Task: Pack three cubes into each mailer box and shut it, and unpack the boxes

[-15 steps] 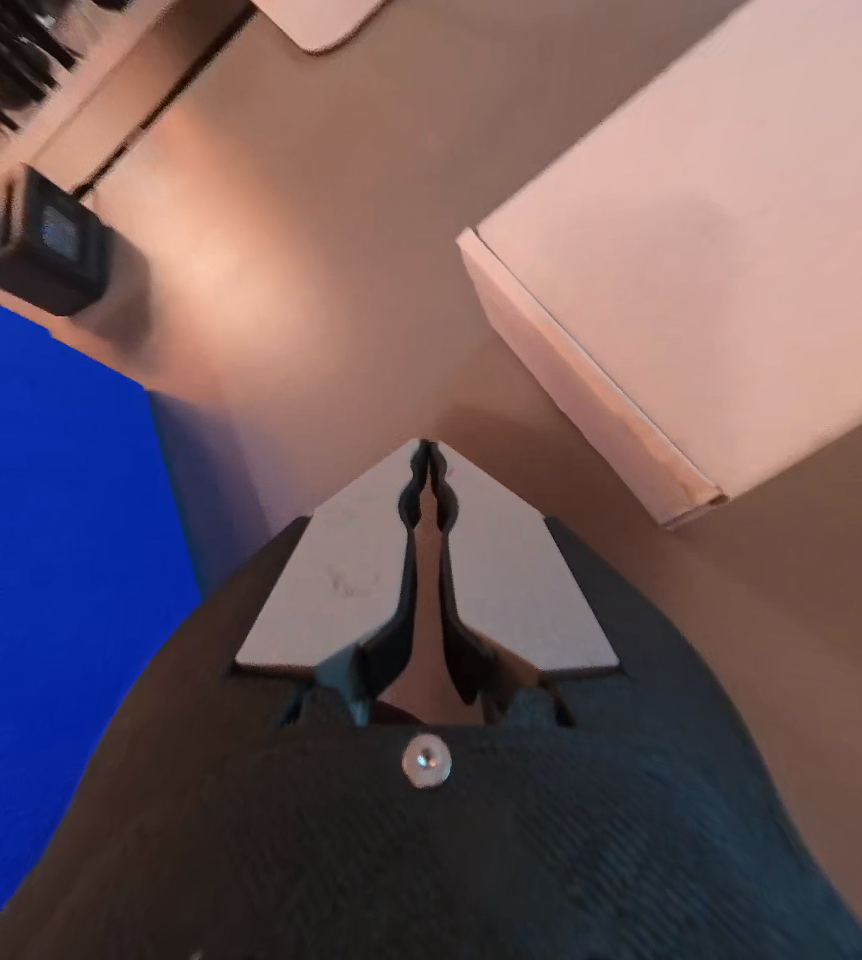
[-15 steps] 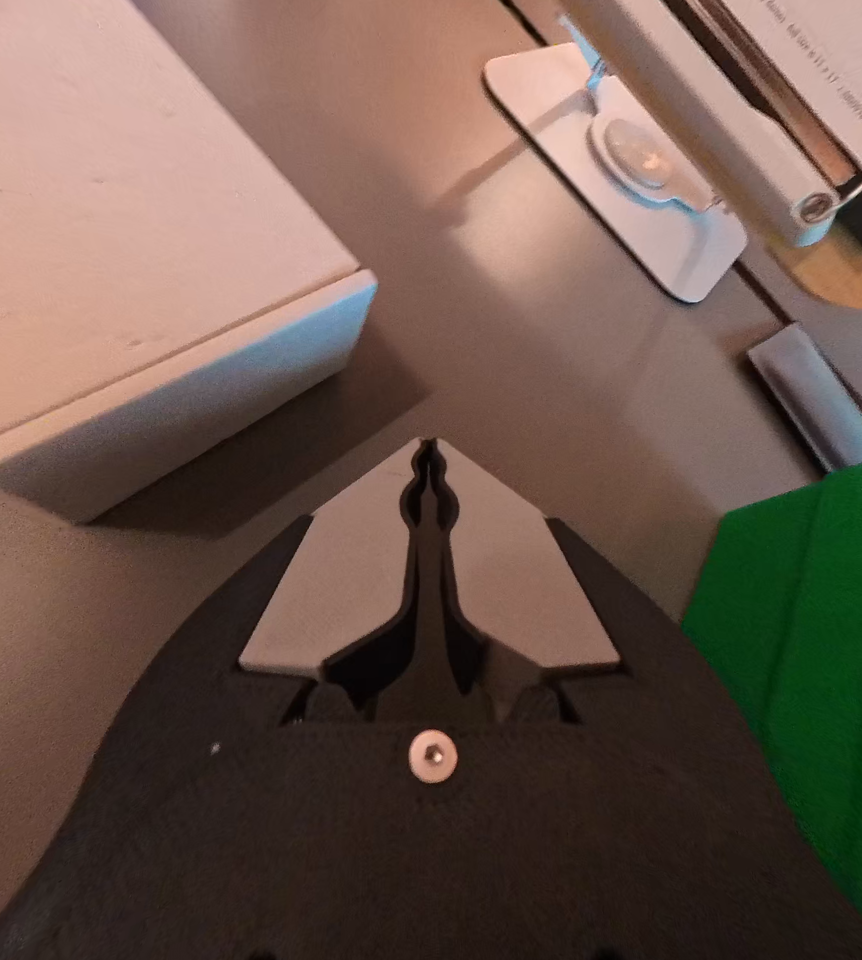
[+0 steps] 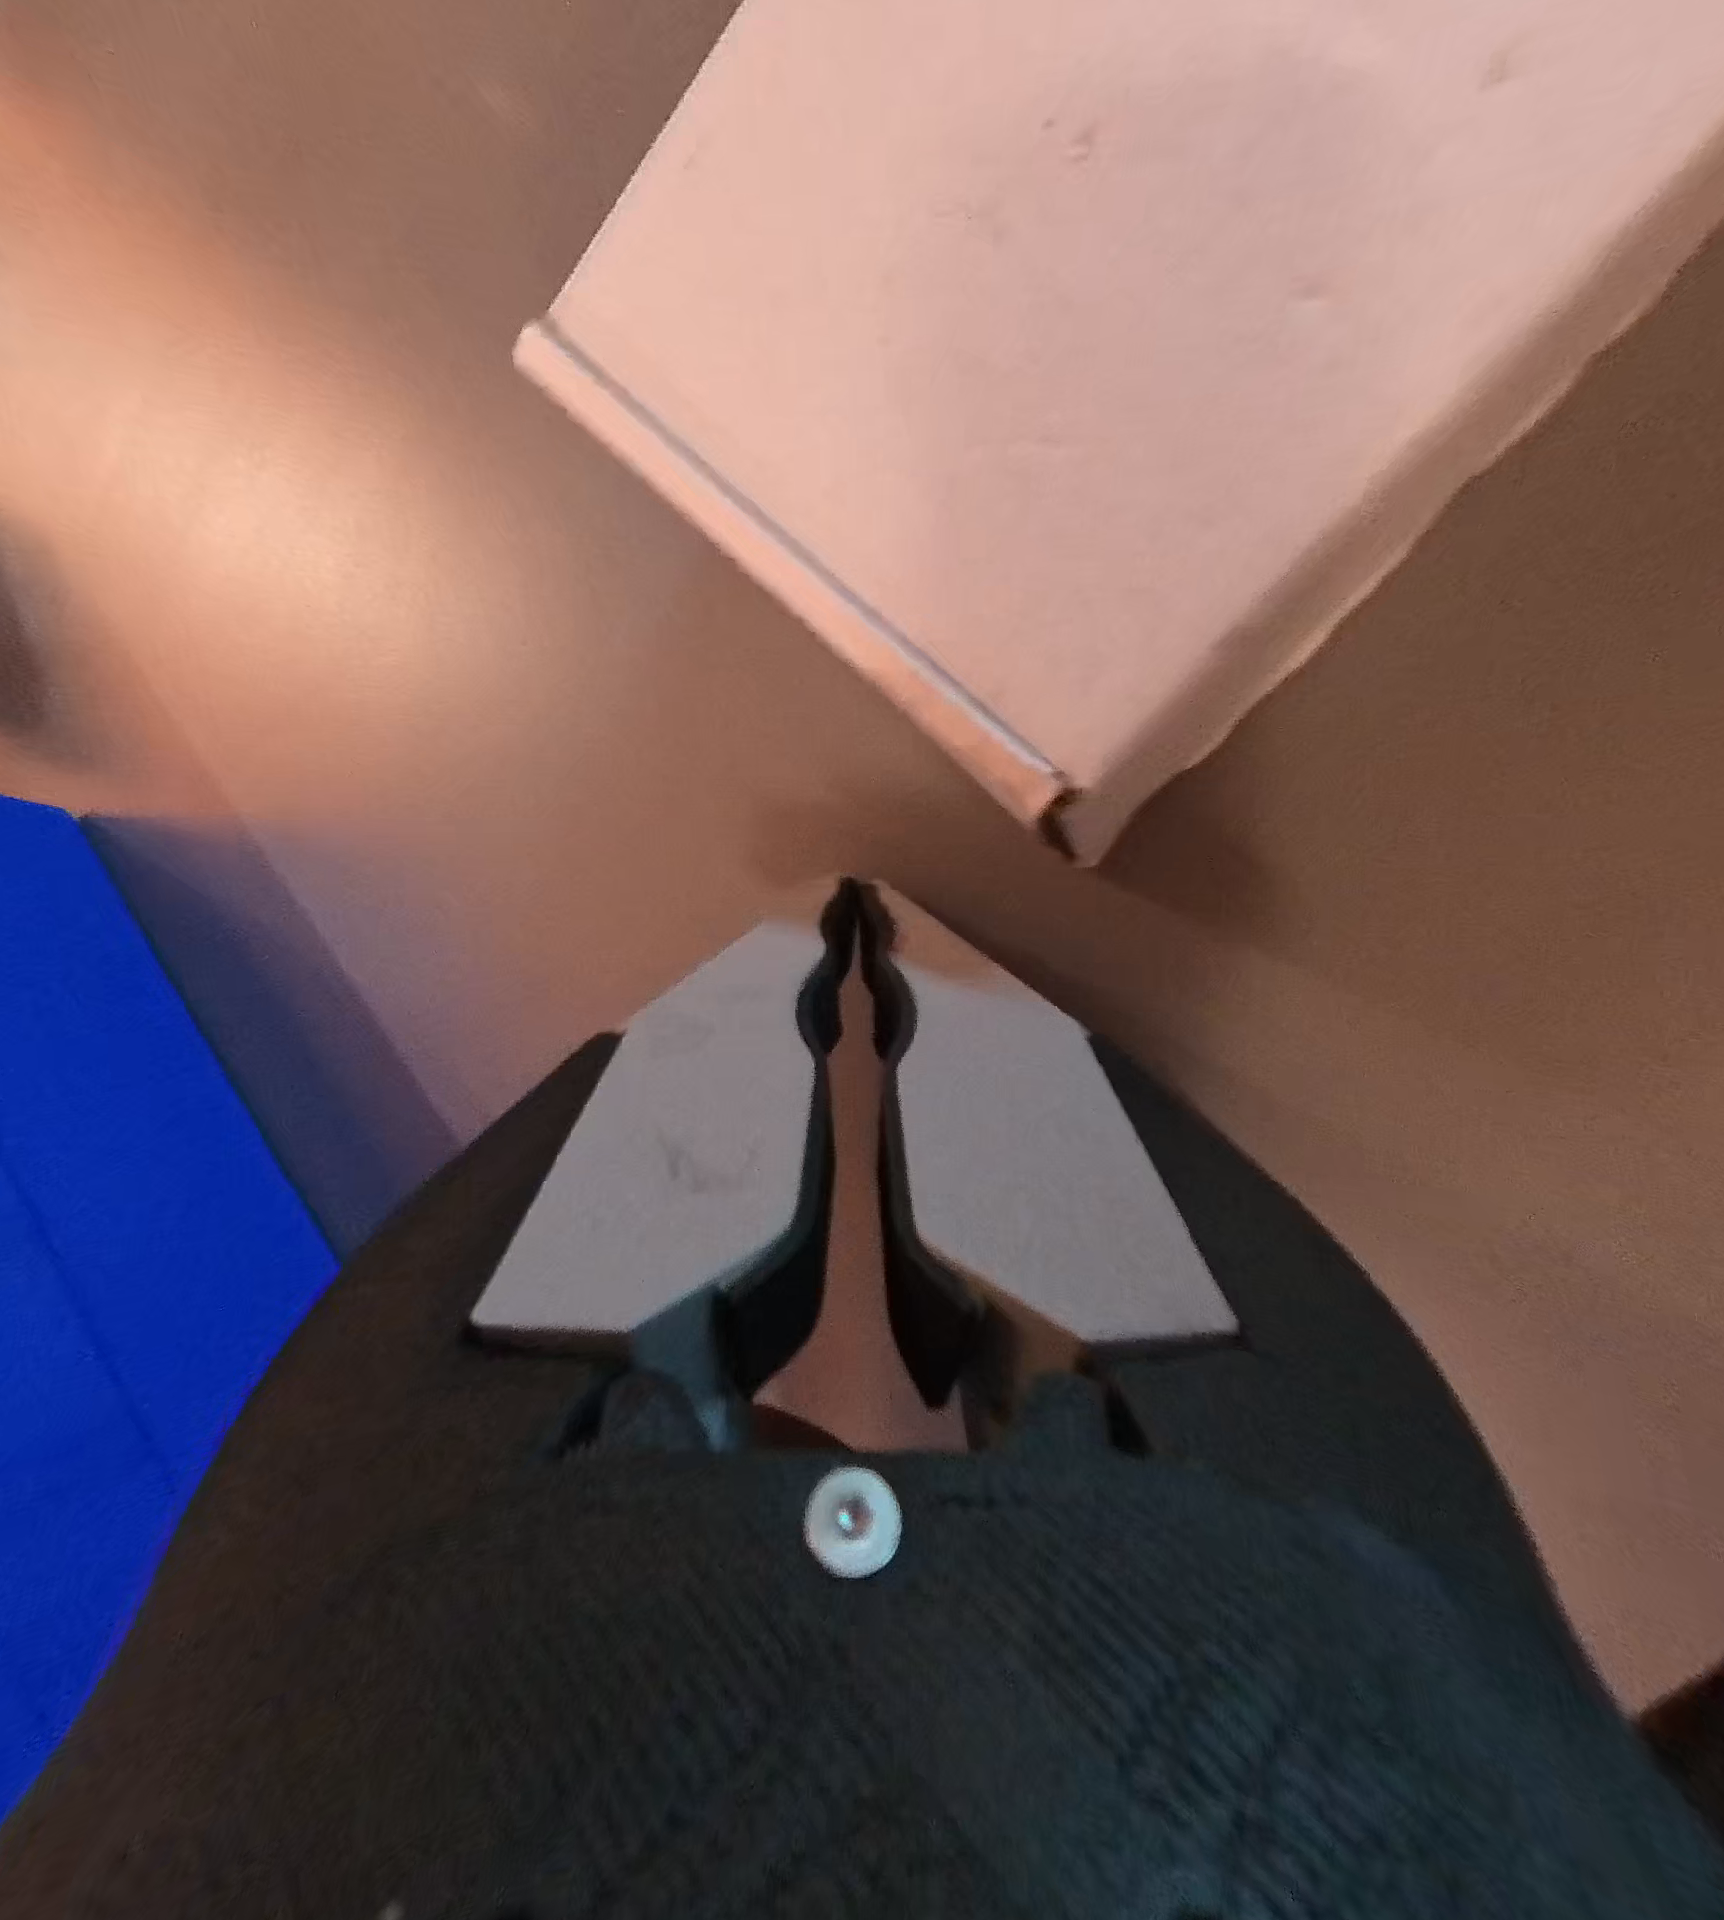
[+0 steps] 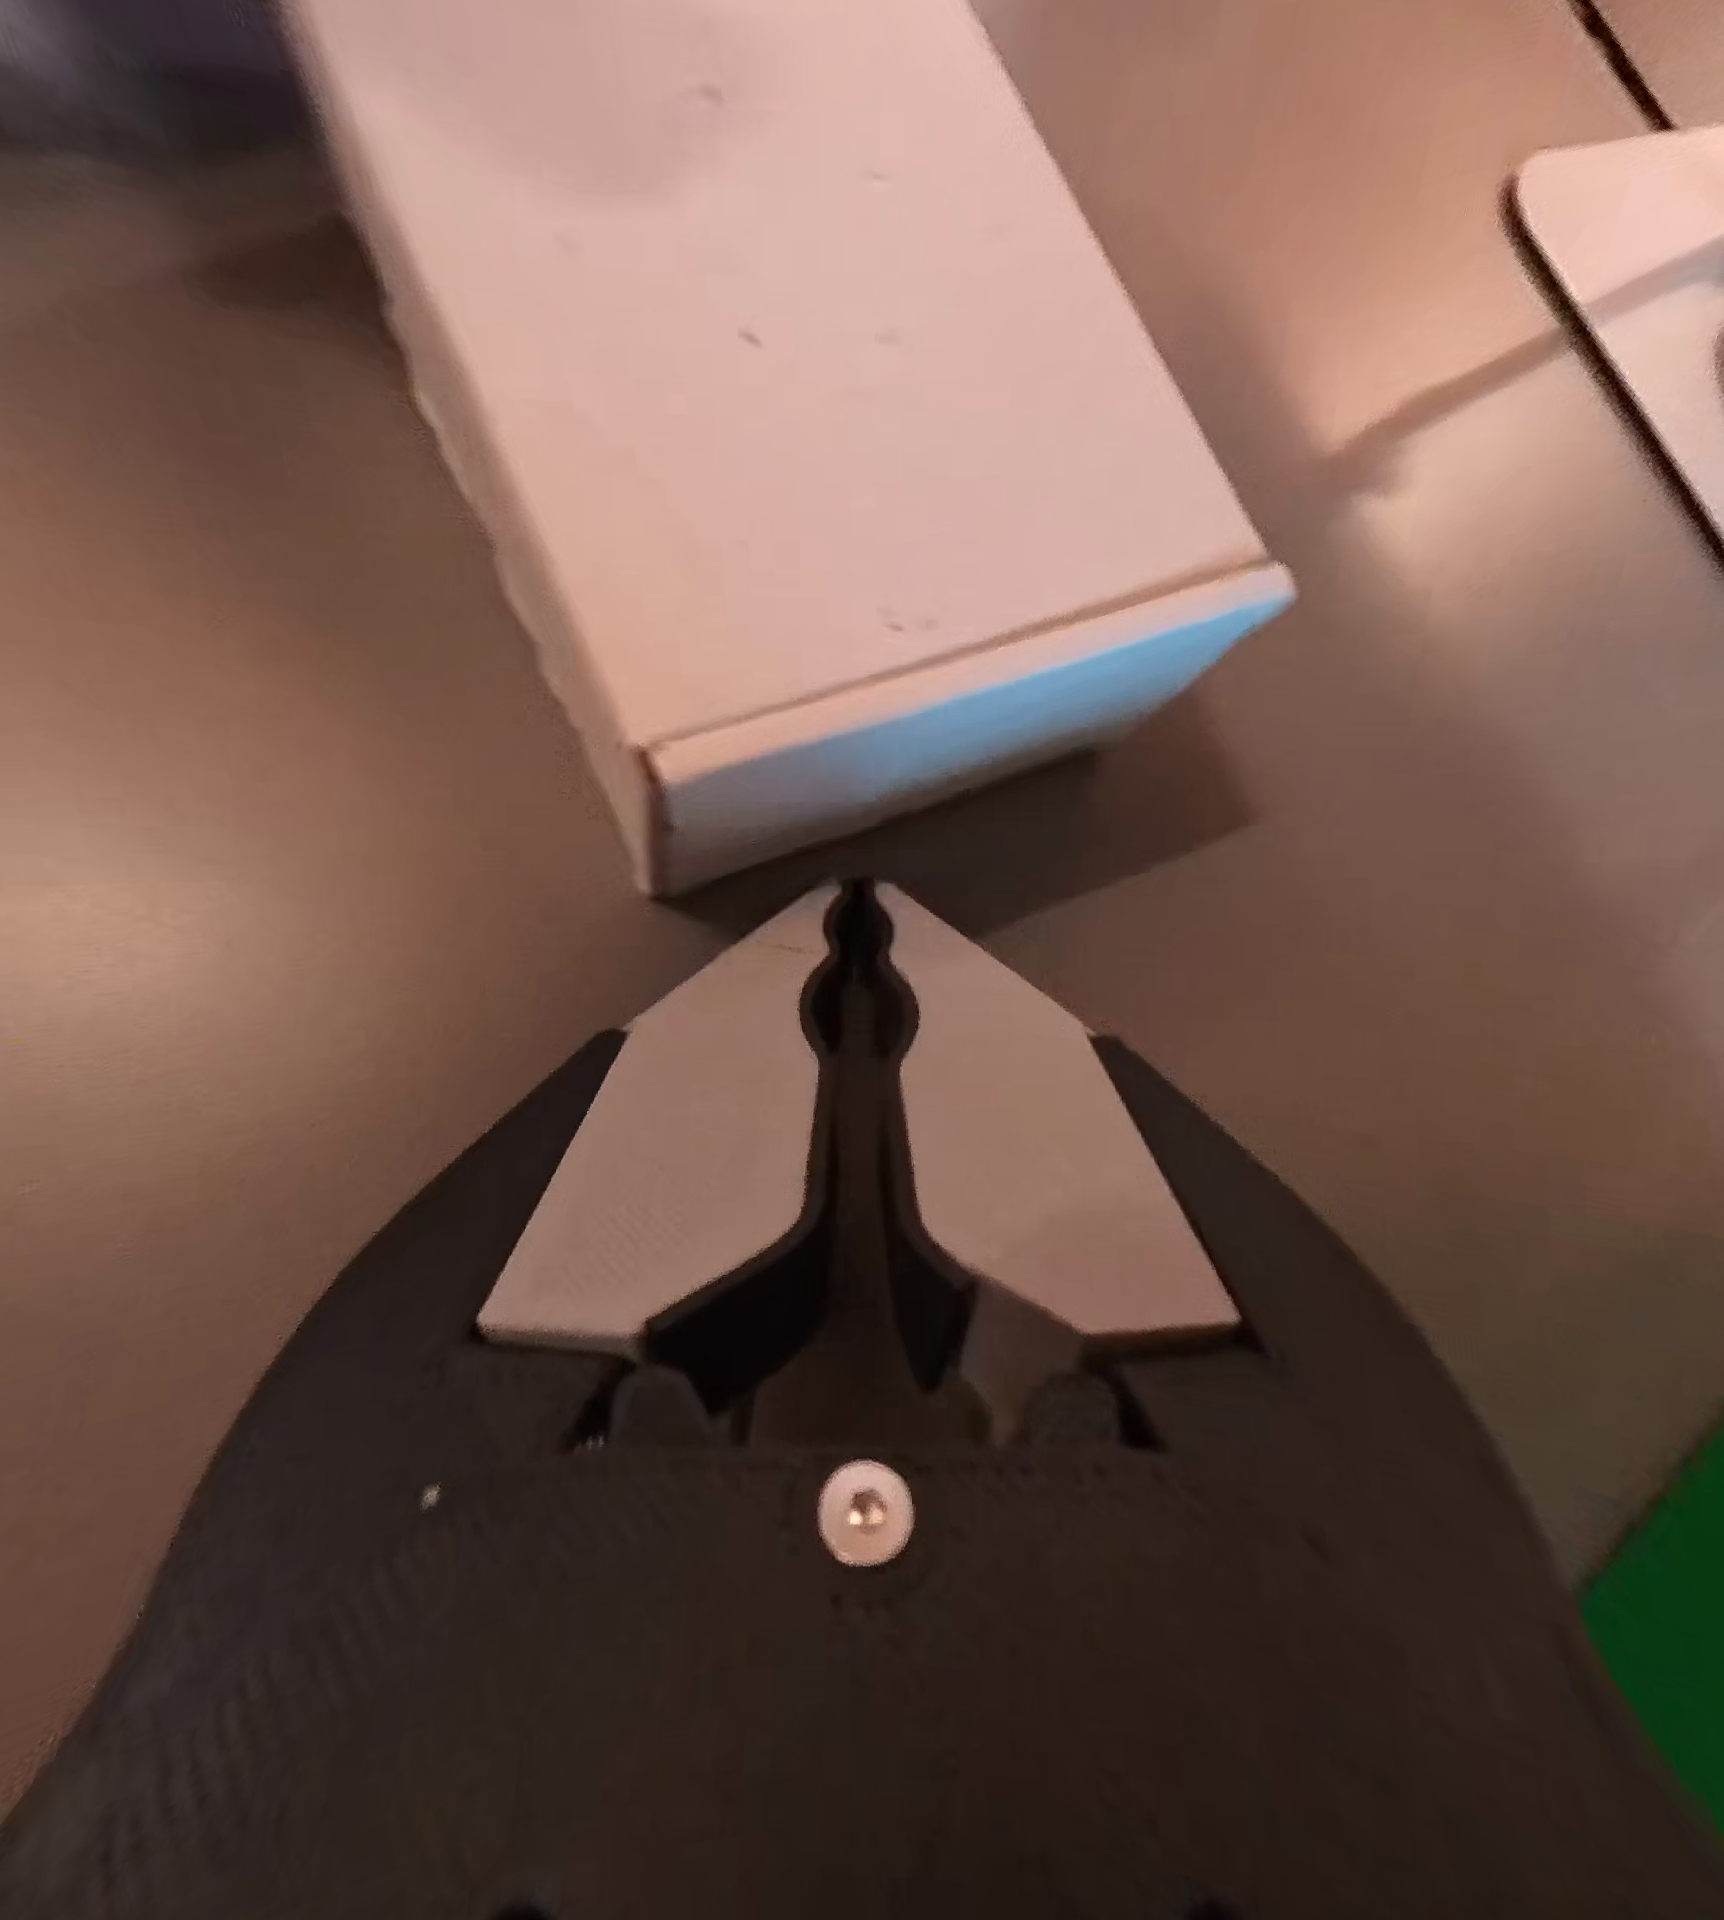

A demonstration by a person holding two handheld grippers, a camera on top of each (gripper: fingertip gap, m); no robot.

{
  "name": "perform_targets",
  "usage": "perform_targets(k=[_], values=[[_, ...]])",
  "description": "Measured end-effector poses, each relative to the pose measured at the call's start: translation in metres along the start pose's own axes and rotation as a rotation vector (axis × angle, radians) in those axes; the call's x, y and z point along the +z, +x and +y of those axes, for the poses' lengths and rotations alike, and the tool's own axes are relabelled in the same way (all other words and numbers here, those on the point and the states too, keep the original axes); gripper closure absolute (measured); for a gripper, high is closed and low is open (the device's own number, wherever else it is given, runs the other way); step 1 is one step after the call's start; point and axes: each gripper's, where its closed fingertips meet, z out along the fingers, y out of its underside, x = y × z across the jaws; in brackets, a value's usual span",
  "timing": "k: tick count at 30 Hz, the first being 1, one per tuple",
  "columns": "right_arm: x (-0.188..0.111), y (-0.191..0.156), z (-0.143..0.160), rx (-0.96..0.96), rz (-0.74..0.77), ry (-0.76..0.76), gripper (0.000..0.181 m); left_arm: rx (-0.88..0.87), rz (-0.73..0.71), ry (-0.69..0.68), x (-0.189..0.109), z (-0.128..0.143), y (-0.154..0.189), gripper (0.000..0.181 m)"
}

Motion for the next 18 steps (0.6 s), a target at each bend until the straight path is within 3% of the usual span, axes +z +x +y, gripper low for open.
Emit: perform_targets(k=[2, 9, 18], values=[[-0.001, -0.014, -0.009, -0.002, -0.058, 0.024, 0.181, 0.002, 0.090, 0.057, -0.005, -0.011, 0.018, 0.181], [-0.033, -0.010, -0.027, -0.021, -0.035, 0.079, 0.181, 0.066, 0.158, 0.164, -0.042, -0.029, 0.033, 0.181], [-0.073, -0.010, -0.044, -0.037, -0.009, 0.132, 0.181, -0.016, 0.195, 0.384, -0.096, -0.063, 0.033, 0.181]])
